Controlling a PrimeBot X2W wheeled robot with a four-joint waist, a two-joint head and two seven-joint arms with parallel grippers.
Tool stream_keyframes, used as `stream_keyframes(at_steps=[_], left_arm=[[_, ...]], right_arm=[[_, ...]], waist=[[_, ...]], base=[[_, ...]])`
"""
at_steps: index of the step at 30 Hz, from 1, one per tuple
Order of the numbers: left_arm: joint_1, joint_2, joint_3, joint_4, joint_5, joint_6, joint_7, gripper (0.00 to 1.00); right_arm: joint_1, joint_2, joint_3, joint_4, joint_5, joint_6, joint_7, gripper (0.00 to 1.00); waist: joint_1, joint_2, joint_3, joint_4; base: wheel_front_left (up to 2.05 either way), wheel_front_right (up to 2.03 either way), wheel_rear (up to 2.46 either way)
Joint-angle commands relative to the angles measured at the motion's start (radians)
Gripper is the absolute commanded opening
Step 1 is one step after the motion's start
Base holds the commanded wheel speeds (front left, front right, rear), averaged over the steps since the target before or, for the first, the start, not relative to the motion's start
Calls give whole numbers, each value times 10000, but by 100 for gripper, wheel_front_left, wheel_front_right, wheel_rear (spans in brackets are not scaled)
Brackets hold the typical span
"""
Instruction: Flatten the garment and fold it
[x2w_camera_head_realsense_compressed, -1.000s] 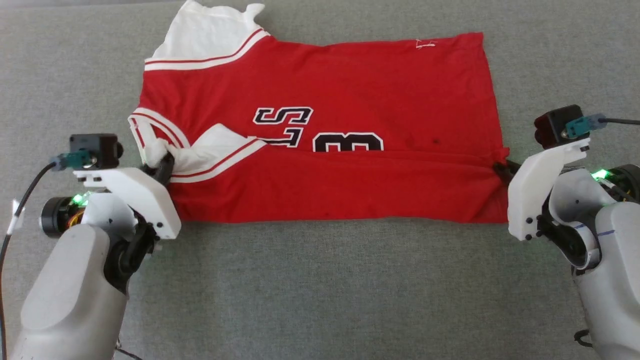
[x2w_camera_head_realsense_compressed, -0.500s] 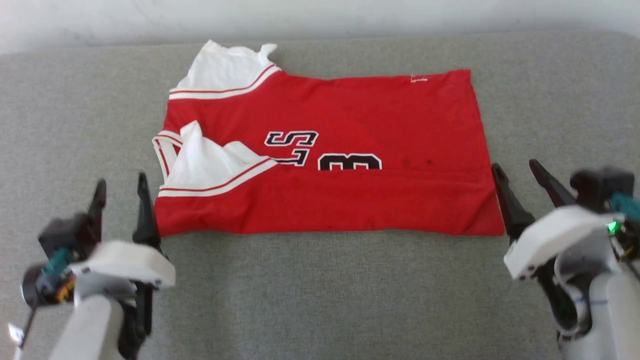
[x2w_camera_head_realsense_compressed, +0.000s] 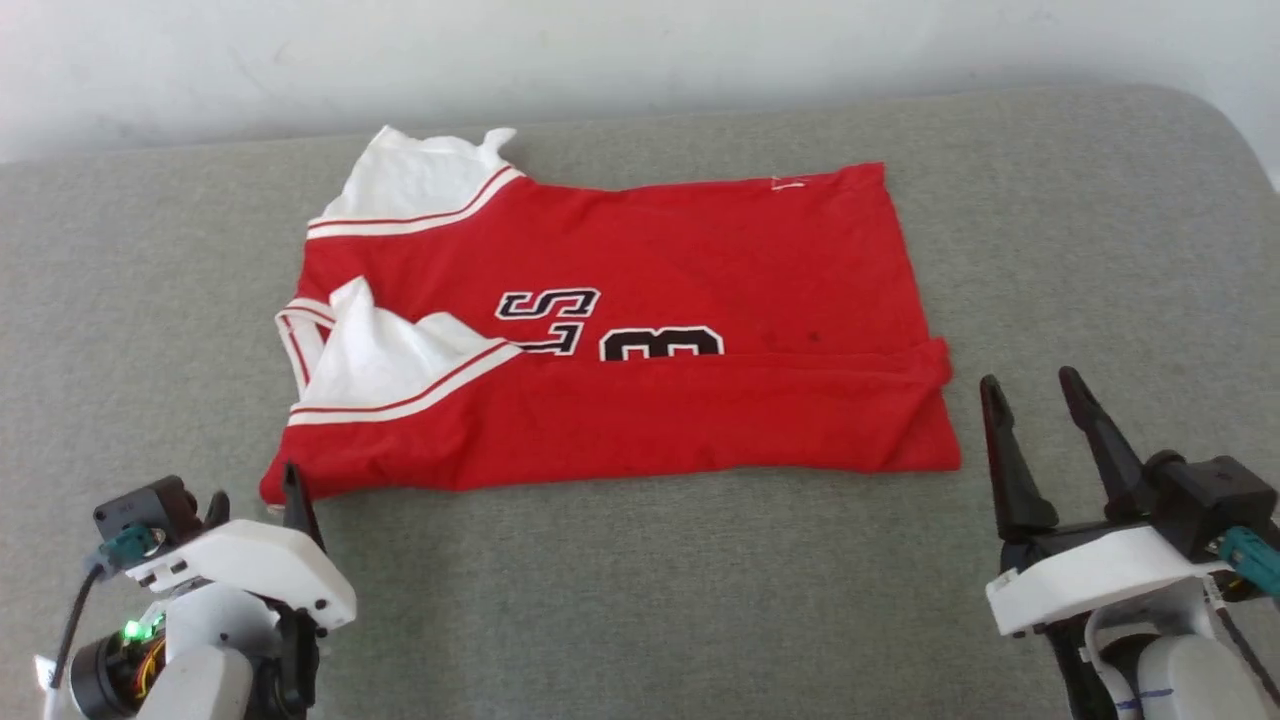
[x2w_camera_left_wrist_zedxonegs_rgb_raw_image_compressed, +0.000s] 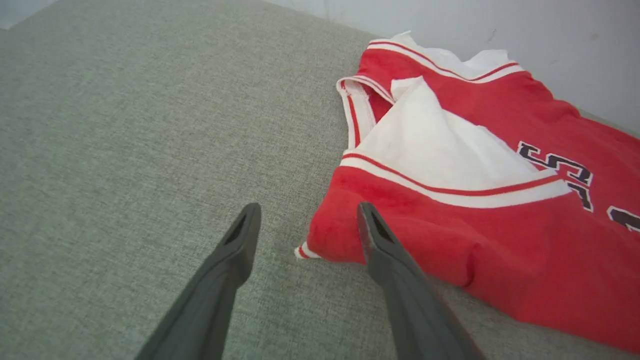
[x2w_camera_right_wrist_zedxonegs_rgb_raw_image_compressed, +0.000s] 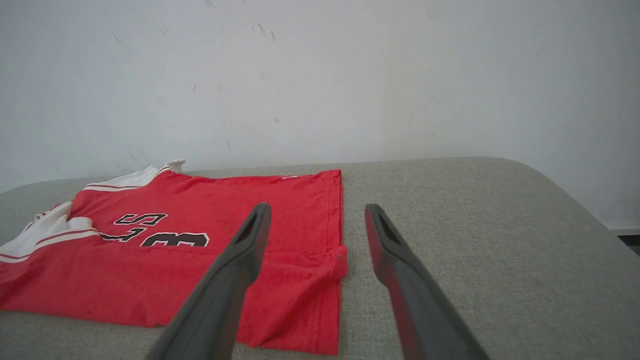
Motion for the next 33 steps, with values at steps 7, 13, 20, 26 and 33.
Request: stream_keyframes(at_steps=[7,13,20,26,33], left_arm=[[33,166,113,373,-725,399,1891,100],[344,339,-271,352,-1250,12,3324,0],[399,391,-146,-65,-1049,-162,2445,0],[115,293,-180,-34,-849,-395,1641,0],[-289,135,-413,144,-786,-629,1393,0]], right_arm=[[-73,43,442,185,-33,-9,-83,100],[19,44,596,219,-178,-9,-14,100],[-195,44,405,419,-247,-9,340,100],[-1038,44,95,1549,5,-9,2729,100],[-2115,45,-59,2488,-141,-9,6296,100]], waist=[[1,1,-28,-557],[1,1,-47,-714],[1,1,-37,-511],[1,1,82,-251],[1,1,358,71]], base=[[0,0,0],[0,0,0],[0,0,0],[0,0,0],[0,0,0]])
